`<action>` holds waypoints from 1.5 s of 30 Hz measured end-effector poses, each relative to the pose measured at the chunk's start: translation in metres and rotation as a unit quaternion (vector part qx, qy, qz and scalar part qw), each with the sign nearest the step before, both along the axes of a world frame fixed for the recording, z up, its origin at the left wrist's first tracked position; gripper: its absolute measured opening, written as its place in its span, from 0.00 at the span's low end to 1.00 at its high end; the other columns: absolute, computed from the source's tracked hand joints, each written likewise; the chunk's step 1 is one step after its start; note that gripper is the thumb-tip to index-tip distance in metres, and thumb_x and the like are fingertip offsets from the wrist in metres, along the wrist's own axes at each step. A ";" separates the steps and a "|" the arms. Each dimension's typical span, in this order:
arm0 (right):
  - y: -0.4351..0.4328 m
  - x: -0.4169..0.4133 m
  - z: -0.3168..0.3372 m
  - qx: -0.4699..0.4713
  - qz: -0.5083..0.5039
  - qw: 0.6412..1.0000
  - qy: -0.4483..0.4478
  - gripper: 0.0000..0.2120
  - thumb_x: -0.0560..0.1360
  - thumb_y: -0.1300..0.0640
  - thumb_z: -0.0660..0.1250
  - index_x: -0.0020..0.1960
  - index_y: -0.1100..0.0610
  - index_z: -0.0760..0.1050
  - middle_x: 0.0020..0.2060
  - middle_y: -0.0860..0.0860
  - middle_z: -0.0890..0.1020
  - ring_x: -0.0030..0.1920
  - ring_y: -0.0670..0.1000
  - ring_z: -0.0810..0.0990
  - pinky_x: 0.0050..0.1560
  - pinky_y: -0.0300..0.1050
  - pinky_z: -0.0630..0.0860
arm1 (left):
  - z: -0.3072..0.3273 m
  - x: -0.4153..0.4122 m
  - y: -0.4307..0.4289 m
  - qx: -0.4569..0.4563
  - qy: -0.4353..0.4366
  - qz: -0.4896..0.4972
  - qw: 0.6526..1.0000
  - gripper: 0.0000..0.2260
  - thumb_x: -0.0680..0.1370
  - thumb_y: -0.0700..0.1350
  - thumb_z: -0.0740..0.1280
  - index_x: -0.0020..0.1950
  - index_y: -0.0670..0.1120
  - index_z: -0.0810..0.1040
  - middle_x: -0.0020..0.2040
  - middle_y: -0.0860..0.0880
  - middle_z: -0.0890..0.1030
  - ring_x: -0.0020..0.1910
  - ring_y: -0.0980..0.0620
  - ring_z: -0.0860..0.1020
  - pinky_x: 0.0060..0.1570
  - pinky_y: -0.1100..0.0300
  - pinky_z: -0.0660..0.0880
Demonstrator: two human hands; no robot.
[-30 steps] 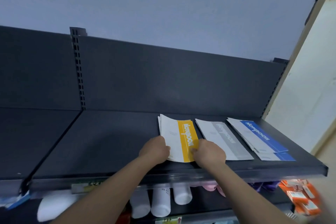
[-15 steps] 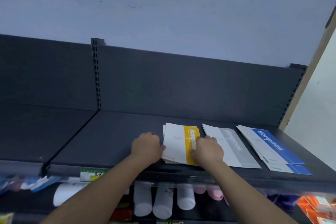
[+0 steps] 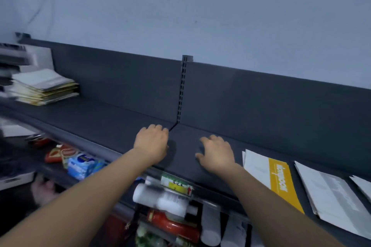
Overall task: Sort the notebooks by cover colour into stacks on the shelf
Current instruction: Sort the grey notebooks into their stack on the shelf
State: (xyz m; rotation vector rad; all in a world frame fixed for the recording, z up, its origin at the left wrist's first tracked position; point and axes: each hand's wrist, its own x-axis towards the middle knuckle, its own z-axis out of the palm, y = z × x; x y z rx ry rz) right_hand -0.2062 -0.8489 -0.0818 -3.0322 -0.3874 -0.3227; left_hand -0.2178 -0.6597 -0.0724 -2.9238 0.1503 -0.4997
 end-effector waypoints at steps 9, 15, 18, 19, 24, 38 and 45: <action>0.144 0.023 0.012 -0.013 0.104 0.994 -0.003 0.24 0.78 0.44 0.62 0.70 0.53 0.67 0.64 0.55 0.73 0.65 0.57 0.69 0.64 0.51 0.67 | 0.014 -0.015 0.140 -0.005 -0.017 0.111 0.994 0.17 0.78 0.54 0.63 0.62 0.46 0.71 0.61 0.47 0.74 0.62 0.46 0.72 0.56 0.53 0.70; 0.247 0.038 0.015 -0.009 0.142 0.990 -0.003 0.23 0.77 0.44 0.62 0.69 0.53 0.68 0.64 0.54 0.73 0.65 0.56 0.69 0.63 0.50 0.66 | 0.019 -0.017 0.238 -0.002 -0.017 0.148 0.989 0.17 0.78 0.54 0.63 0.62 0.45 0.71 0.60 0.46 0.74 0.63 0.46 0.72 0.57 0.52 0.69; 0.294 0.046 0.017 -0.006 0.150 0.989 -0.004 0.23 0.77 0.44 0.62 0.69 0.53 0.68 0.63 0.54 0.73 0.65 0.56 0.69 0.63 0.50 0.67 | 0.021 -0.013 0.285 -0.005 -0.012 0.160 0.987 0.16 0.79 0.54 0.62 0.62 0.46 0.71 0.60 0.46 0.74 0.62 0.46 0.72 0.57 0.52 0.69; 0.309 0.049 0.018 -0.006 0.153 0.988 -0.004 0.23 0.77 0.44 0.62 0.69 0.53 0.68 0.63 0.54 0.73 0.65 0.56 0.69 0.62 0.50 0.67 | 0.022 -0.011 0.299 -0.007 -0.012 0.162 0.987 0.16 0.79 0.53 0.62 0.62 0.45 0.71 0.60 0.46 0.74 0.62 0.46 0.72 0.57 0.52 0.69; 0.378 0.061 0.018 0.003 0.167 0.986 0.002 0.24 0.77 0.44 0.63 0.69 0.53 0.68 0.64 0.54 0.73 0.65 0.56 0.69 0.63 0.50 0.67 | 0.025 -0.005 0.362 -0.006 -0.005 0.177 0.984 0.15 0.79 0.52 0.62 0.61 0.45 0.71 0.59 0.46 0.74 0.61 0.46 0.72 0.56 0.53 0.70; 0.526 0.142 0.017 0.020 0.211 0.977 0.007 0.23 0.77 0.44 0.63 0.69 0.54 0.68 0.63 0.53 0.73 0.65 0.55 0.69 0.63 0.50 0.68 | 0.019 0.067 0.498 -0.027 -0.009 0.216 0.976 0.16 0.79 0.53 0.62 0.62 0.45 0.71 0.59 0.46 0.74 0.61 0.45 0.72 0.55 0.53 0.69; 0.597 0.206 0.017 0.033 0.229 0.973 0.020 0.24 0.78 0.42 0.61 0.68 0.53 0.68 0.64 0.53 0.73 0.66 0.55 0.68 0.65 0.51 0.66 | 0.023 0.126 0.560 -0.022 -0.009 0.236 0.971 0.13 0.79 0.50 0.61 0.60 0.45 0.72 0.57 0.45 0.75 0.58 0.45 0.73 0.51 0.53 0.71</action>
